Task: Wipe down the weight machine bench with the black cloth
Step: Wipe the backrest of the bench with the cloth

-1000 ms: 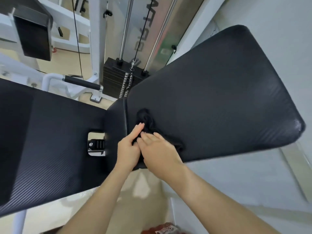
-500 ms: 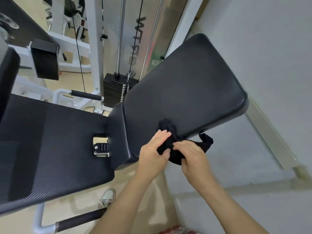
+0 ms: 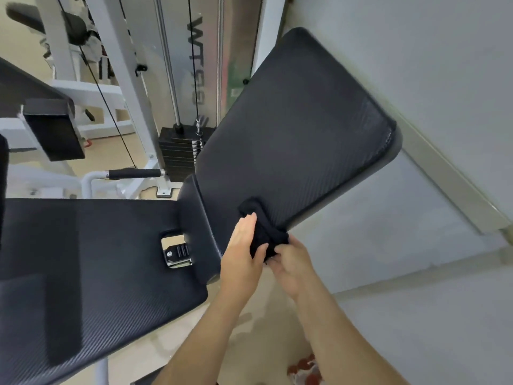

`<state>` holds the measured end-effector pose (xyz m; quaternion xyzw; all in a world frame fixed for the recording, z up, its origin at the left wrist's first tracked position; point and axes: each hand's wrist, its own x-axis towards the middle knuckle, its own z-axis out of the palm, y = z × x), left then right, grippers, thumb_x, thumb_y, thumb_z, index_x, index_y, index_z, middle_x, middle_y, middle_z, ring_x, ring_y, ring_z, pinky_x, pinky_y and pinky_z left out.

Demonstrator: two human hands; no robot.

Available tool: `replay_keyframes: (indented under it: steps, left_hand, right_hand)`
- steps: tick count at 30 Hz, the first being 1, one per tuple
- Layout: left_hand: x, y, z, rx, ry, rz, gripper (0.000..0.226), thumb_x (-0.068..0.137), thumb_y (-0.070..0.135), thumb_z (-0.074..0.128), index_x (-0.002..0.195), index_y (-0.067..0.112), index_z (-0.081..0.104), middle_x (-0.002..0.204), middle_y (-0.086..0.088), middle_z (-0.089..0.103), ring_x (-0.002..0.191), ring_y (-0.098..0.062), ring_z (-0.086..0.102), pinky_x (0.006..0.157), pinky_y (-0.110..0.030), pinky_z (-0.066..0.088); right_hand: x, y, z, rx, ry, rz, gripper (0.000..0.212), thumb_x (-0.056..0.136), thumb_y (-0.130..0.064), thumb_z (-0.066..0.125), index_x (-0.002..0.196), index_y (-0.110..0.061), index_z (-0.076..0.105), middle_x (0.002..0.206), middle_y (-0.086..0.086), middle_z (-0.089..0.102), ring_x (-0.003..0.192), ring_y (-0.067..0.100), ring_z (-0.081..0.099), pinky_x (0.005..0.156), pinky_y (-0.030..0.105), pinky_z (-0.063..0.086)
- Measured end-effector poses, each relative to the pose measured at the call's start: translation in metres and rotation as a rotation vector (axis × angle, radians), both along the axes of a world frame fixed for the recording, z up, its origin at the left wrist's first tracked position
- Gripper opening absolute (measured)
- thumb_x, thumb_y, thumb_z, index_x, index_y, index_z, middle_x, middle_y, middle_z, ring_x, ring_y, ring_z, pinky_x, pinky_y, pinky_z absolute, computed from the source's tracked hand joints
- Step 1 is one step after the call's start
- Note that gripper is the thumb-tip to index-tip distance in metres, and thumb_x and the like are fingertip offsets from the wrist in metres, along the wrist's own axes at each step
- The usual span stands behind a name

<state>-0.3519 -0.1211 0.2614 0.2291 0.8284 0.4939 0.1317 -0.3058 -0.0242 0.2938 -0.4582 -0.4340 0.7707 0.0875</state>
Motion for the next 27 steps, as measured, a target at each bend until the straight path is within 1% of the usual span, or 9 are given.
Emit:
replay_keyframes:
  steps: [3,6,9,12,14,16,20,24,27]
  left_hand:
    - [0.001,0.011,0.017,0.022,0.076,-0.069,0.064,0.094,0.010,0.054,0.150,0.027,0.027,0.144,0.032,0.016,0.139,0.012,0.010,0.113,-0.013,0.020]
    - [0.006,0.042,0.046,0.156,0.259,-0.081,0.059,0.091,-0.002,0.048,0.145,0.019,0.040,0.145,0.023,0.029,0.139,0.013,0.015,0.112,-0.013,0.025]
    - [0.006,0.070,0.079,0.268,0.408,-0.136,0.057,0.087,-0.007,0.047,0.140,0.013,0.046,0.145,0.006,0.045,0.141,-0.006,0.028,0.111,-0.011,0.026]
    - [0.001,0.077,0.081,0.232,0.512,-0.243,0.057,0.091,0.004,0.044,0.146,0.014,0.031,0.151,0.003,0.034,0.145,-0.012,0.023,0.115,-0.014,0.018]
    - [0.002,0.070,0.064,0.180,0.491,-0.242,0.062,0.093,0.010,0.043,0.150,0.017,0.020,0.156,0.004,0.023,0.147,-0.011,0.016,0.118,-0.018,0.016]
    - [0.008,0.060,0.045,0.152,0.336,-0.174,0.070,0.093,0.010,0.046,0.152,0.024,0.012,0.159,0.012,0.013,0.149,-0.008,0.011,0.119,-0.028,0.018]
    - [0.006,0.044,0.034,0.083,0.197,-0.132,0.067,0.094,0.015,0.050,0.152,0.022,0.017,0.160,0.004,0.022,0.148,-0.016,0.019,0.113,-0.047,0.032]
    - [0.016,0.059,0.060,0.102,0.174,-0.031,0.062,0.098,0.015,0.049,0.152,0.020,0.020,0.158,0.013,0.017,0.147,-0.003,0.006,0.119,-0.032,0.022]
    - [0.022,0.081,0.085,0.161,0.205,-0.030,0.059,0.097,0.016,0.043,0.152,0.019,0.020,0.154,0.019,0.014,0.146,0.001,0.003,0.117,-0.019,0.016]
  right_hand:
    - [0.003,0.002,0.014,0.008,0.034,-0.085,0.056,0.081,0.019,0.025,0.120,0.000,0.060,0.112,0.021,0.067,0.088,0.027,0.066,0.069,0.031,0.052]
    - [0.015,0.020,0.046,0.060,0.153,-0.131,0.051,0.085,0.018,0.028,0.113,-0.002,0.065,0.096,0.013,0.072,0.073,0.014,0.069,0.060,0.022,0.053]
    - [0.023,0.046,0.083,0.115,0.365,-0.214,0.049,0.089,0.017,0.030,0.120,-0.002,0.063,0.105,0.012,0.073,0.090,0.015,0.072,0.074,0.022,0.057]
    - [0.023,0.062,0.089,0.171,0.435,-0.274,0.042,0.093,0.011,0.036,0.119,-0.006,0.064,0.114,0.010,0.071,0.106,0.019,0.067,0.090,0.028,0.054]
    - [0.019,0.056,0.072,0.151,0.335,-0.275,0.032,0.094,0.001,0.041,0.113,-0.007,0.066,0.111,0.010,0.071,0.103,0.023,0.065,0.087,0.030,0.052]
    - [0.019,0.038,0.040,-0.021,0.212,-0.231,0.032,0.093,-0.014,0.044,0.117,-0.010,0.066,0.114,0.011,0.071,0.107,0.024,0.064,0.086,0.031,0.050]
    - [0.012,0.007,0.020,-0.301,0.229,-0.203,0.038,0.092,-0.028,0.042,0.116,-0.014,0.067,0.119,0.008,0.070,0.112,0.021,0.064,0.098,0.036,0.048]
    - [0.002,0.032,0.066,-0.326,0.415,-0.417,0.033,0.092,-0.012,0.038,0.108,-0.001,0.066,0.108,0.017,0.071,0.100,0.028,0.067,0.081,0.034,0.054]
    - [0.010,0.052,0.097,-0.088,0.415,-0.370,0.031,0.089,-0.006,0.040,0.106,-0.002,0.065,0.101,0.011,0.072,0.095,0.023,0.068,0.080,0.033,0.054]
